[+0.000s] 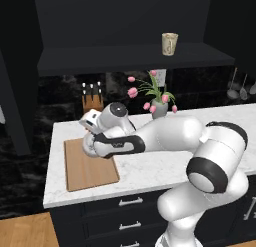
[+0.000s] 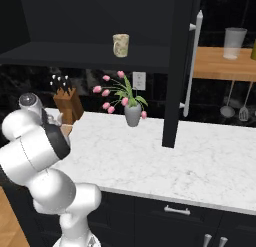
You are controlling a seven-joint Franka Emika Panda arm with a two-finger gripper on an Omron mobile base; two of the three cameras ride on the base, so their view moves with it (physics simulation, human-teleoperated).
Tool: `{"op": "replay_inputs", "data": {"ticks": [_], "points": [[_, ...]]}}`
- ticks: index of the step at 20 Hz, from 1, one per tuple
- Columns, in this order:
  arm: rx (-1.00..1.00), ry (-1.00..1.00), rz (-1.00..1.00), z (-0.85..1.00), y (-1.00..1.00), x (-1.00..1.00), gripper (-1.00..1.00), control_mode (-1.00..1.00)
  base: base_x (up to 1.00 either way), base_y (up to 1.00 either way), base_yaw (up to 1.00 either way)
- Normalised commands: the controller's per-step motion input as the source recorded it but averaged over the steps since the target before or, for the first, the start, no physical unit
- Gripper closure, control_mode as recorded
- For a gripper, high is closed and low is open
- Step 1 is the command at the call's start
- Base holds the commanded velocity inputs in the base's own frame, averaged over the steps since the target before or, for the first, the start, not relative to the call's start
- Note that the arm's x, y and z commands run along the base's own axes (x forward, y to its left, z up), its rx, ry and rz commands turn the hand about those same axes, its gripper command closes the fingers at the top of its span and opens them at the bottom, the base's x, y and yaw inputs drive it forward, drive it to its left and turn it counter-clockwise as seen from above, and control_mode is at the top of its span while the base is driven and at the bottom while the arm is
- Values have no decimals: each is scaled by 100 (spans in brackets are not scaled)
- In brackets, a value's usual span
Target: Pick the kettle from the counter and place it on the tray. Then pick the mug from the cabinet and place it on the tray. Then close the cabinet doors.
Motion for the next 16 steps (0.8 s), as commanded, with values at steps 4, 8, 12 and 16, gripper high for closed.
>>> {"op": "replay_inputs", "data": {"ticks": [4,8,12,16], "points": [[-1,0,8,-7,16,37,100,-100,0,0,0],[0,0,6,-12,18,27,100,-100,0,0,0],[-1,0,6,-18,15,27,100,-100,0,0,0],[-5,0,6,-23,10,12,100,-100,0,0,0]]}}
